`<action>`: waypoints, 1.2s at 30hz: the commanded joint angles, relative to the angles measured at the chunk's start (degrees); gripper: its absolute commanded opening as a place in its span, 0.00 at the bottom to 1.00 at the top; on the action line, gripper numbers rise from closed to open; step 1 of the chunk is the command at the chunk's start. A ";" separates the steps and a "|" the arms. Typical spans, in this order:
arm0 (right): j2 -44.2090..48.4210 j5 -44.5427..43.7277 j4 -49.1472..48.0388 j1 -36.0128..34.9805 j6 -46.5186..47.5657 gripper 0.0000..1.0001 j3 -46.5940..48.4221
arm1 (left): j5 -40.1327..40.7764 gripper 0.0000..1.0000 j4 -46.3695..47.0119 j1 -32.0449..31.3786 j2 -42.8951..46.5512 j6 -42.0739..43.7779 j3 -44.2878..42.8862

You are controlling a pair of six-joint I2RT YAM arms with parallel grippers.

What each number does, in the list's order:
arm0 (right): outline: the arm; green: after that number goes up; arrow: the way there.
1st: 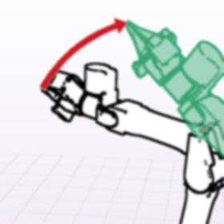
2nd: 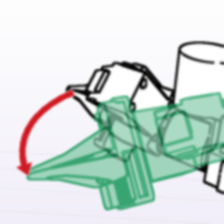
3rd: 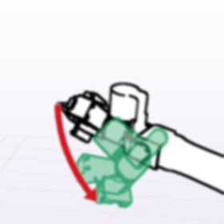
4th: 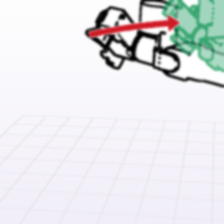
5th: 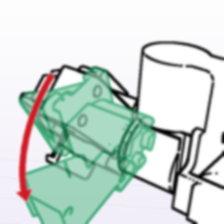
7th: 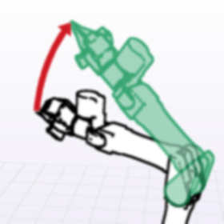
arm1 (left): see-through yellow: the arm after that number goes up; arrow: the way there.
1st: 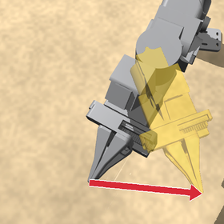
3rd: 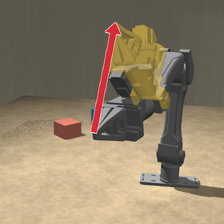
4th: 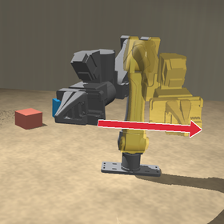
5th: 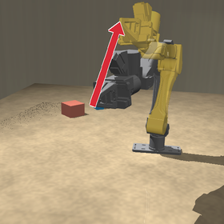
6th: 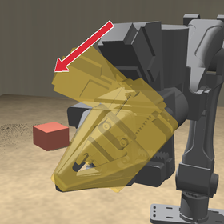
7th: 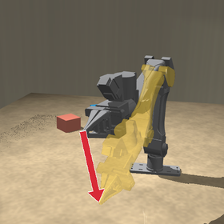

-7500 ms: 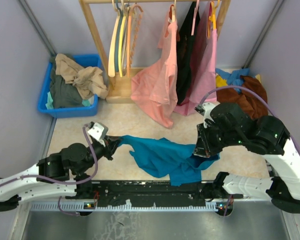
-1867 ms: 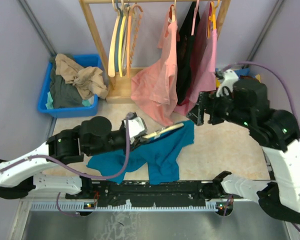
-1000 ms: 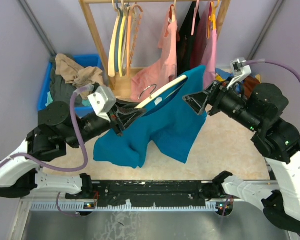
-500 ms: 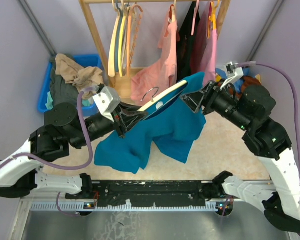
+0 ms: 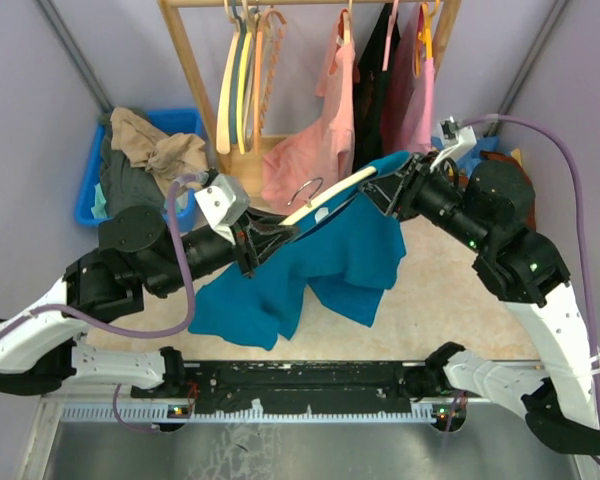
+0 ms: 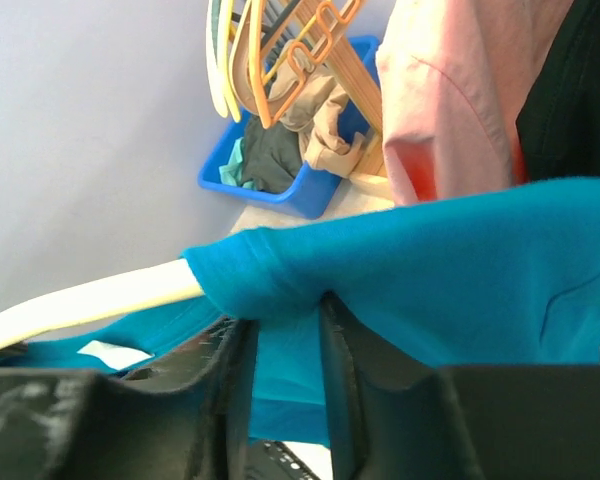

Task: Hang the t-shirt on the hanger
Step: Place the hanger at the clothesline.

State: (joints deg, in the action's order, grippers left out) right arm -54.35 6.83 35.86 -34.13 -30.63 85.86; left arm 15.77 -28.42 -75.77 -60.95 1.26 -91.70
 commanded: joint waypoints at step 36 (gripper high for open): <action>1.60 7.22 17.68 -12.63 11.69 0.79 13.42 | -8.80 0.00 -8.56 -0.24 1.61 -3.70 -2.55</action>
State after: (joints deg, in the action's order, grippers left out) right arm -54.02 5.23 49.54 -46.37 -24.21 93.12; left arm 13.32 -34.04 -75.77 -60.99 -0.34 -91.07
